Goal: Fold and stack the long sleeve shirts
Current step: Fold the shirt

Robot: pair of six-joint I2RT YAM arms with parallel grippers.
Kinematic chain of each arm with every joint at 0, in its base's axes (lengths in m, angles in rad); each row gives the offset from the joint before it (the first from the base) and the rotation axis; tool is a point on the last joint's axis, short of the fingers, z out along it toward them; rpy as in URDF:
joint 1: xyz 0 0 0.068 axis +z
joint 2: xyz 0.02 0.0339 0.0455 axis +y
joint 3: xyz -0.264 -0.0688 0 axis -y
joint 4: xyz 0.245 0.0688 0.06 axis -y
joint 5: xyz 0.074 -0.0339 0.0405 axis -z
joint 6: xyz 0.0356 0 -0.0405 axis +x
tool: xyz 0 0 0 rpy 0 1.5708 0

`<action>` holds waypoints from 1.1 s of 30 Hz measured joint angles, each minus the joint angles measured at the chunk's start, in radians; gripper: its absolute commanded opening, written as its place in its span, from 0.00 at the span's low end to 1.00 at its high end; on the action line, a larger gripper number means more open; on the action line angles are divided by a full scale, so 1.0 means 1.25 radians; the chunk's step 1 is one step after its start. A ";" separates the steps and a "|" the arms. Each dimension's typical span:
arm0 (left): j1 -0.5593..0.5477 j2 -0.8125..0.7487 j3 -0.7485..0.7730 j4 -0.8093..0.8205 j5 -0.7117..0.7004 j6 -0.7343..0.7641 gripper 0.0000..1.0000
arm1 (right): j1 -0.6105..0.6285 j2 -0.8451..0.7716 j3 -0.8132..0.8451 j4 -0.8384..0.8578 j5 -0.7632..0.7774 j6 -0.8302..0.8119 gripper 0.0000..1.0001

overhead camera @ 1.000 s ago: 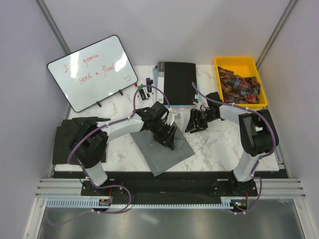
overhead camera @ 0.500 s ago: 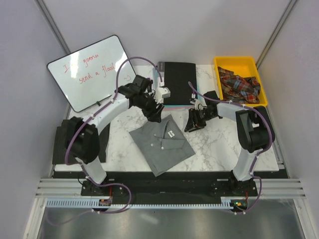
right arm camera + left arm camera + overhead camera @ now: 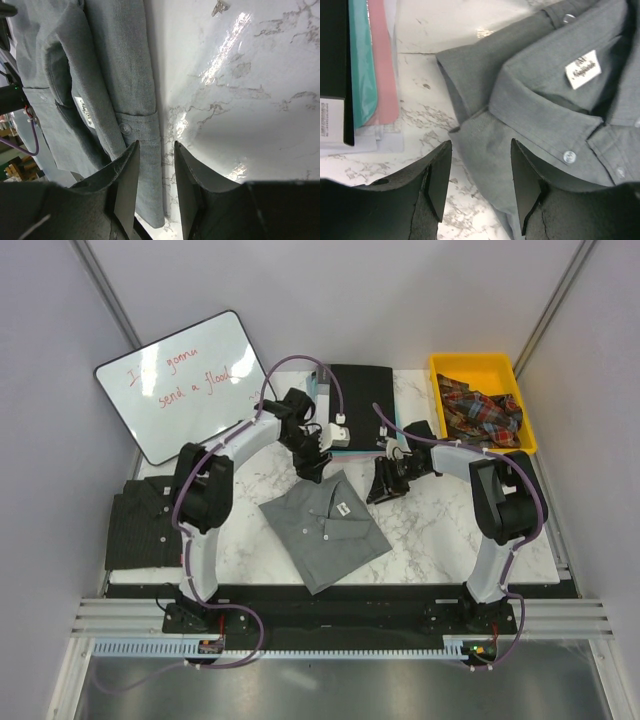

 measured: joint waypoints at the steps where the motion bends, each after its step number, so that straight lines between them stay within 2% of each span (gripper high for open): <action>1: 0.000 0.016 0.013 0.002 0.000 0.000 0.56 | 0.001 0.000 0.000 0.000 -0.001 0.000 0.41; 5: 0.001 0.051 0.034 -0.003 0.002 0.000 0.48 | 0.003 0.000 0.000 0.000 -0.001 0.000 0.41; 6: 0.001 0.056 0.035 -0.009 0.003 0.000 0.39 | 0.003 0.000 0.000 0.000 -0.001 0.000 0.42; 8: 0.001 0.062 0.035 -0.034 0.016 0.002 0.31 | 0.004 0.001 0.000 0.000 0.000 -0.001 0.42; 9: 0.000 0.065 0.035 -0.045 0.025 0.004 0.21 | 0.004 0.003 0.000 0.000 0.000 -0.001 0.41; 11: -0.002 0.069 0.035 -0.066 0.038 0.007 0.14 | 0.004 0.009 0.002 0.000 -0.001 -0.001 0.39; 12: -0.003 0.070 0.035 -0.079 0.047 0.011 0.07 | 0.005 0.015 0.002 0.001 0.000 -0.001 0.38; 14: -0.006 0.071 0.035 -0.101 0.074 0.021 0.02 | 0.006 0.026 0.003 0.000 0.000 -0.003 0.36; 17: -0.012 0.066 0.035 -0.122 0.118 0.044 0.02 | 0.009 0.034 0.004 0.000 -0.005 -0.007 0.38; 19: -0.014 0.057 0.035 -0.128 0.137 0.055 0.18 | 0.010 0.034 0.004 0.000 -0.007 -0.012 0.40; 21: -0.015 0.049 0.037 -0.128 0.149 0.058 0.28 | 0.011 0.034 0.004 0.000 -0.013 -0.019 0.41; 23: -0.014 0.046 0.042 -0.123 0.155 0.058 0.33 | 0.011 0.033 0.004 -0.001 -0.016 -0.027 0.41; 26: -0.009 0.046 0.041 -0.118 0.164 0.061 0.53 | 0.011 0.029 0.004 -0.004 -0.017 -0.036 0.40; 27: -0.009 0.046 0.041 -0.118 0.169 0.062 0.68 | 0.011 0.027 0.005 -0.005 -0.017 -0.038 0.40; 33: -0.027 0.045 0.041 -0.103 0.192 0.068 0.70 | 0.013 0.027 0.019 -0.008 -0.017 -0.041 0.39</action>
